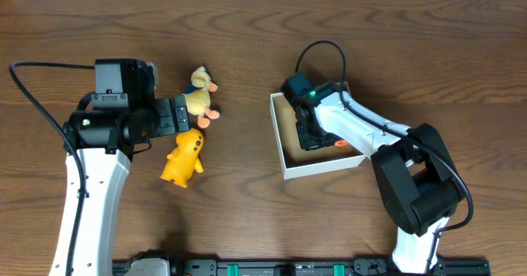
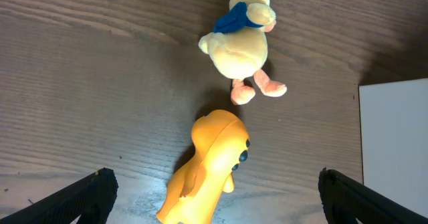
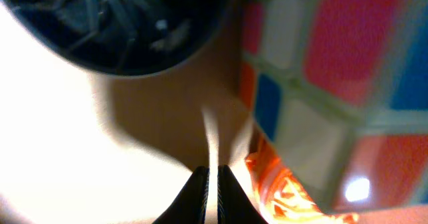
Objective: Pack container
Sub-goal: 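Carry the orange part into the box and release it, then withdraw right gripper from the box and raise left arm toward duck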
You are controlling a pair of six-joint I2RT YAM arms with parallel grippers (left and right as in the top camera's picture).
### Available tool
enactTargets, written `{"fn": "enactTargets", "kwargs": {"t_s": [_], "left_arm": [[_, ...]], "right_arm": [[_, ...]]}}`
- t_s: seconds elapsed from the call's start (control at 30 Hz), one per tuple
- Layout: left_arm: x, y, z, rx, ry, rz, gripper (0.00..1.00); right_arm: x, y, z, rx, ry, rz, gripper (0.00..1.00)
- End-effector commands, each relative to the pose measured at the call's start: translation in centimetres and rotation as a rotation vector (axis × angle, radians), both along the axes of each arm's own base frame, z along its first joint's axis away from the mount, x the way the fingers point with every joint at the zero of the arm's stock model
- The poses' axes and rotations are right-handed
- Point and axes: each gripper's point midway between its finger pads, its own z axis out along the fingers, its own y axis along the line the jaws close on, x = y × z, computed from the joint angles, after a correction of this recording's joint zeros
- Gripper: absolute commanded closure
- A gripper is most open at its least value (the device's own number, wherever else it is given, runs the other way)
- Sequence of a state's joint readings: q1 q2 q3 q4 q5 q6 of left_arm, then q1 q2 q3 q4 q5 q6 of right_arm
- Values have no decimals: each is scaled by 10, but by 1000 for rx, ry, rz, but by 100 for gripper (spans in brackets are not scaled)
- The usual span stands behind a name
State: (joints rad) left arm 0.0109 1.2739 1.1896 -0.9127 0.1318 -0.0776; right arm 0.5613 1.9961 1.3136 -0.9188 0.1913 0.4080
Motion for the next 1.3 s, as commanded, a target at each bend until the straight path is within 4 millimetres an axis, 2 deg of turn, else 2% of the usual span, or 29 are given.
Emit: {"fn": "enactTargets", "kwargs": {"t_s": [0.0,0.17,0.27,0.37,0.47,0.53,0.6,0.63,0.73,0.8,0.87,0.97,1.07,1.17,1.27], "left_arm": [[-1,-2,-4,-3,15,-11,2],[-1,-2,-4,-3,15,-11,2],[-1,-2,-4,-3,15,-11,2],[-1,-2,-4,-3,15,-11,2],[-1,-2,-4,-3,15,-11,2],[-1,-2,-4,-4,16,-11,2],[-1,-2,-4,-4,15,-11,2],[-1,-2,-4,-3,15,-11,2],[-1,-2,-4,-3,15,-11,2],[-1,-2,-4,-3,15,-11,2],[-1,-2,-4,-3,15,-11,2],[-1,-2,-4,-3,15,-11,2],[-1,-2,-4,-3,15,-11,2],[-1,-2,-4,-4,16,-11,2],[-1,-2,-4,-4,16,-11,2]], "right_arm": [[3,10,14,35,-23,65,91],[15,15,41,89,-115,54,91],[19,17,71,127,-181,72,90],[23,9,108,170,-264,45,89],[30,-18,144,197,-357,-51,89],[32,-50,162,185,-406,-165,89],[31,-82,170,168,-416,-253,89],[30,-101,169,152,-404,-303,87],[21,-137,154,121,-326,-407,87],[13,-151,137,116,-251,-443,88],[6,-155,117,128,-179,-464,89],[0,-145,88,174,-90,-436,89],[-7,-123,63,249,-5,-381,89],[-14,-107,47,279,58,-348,89],[-16,-88,40,317,93,-271,88]]}}
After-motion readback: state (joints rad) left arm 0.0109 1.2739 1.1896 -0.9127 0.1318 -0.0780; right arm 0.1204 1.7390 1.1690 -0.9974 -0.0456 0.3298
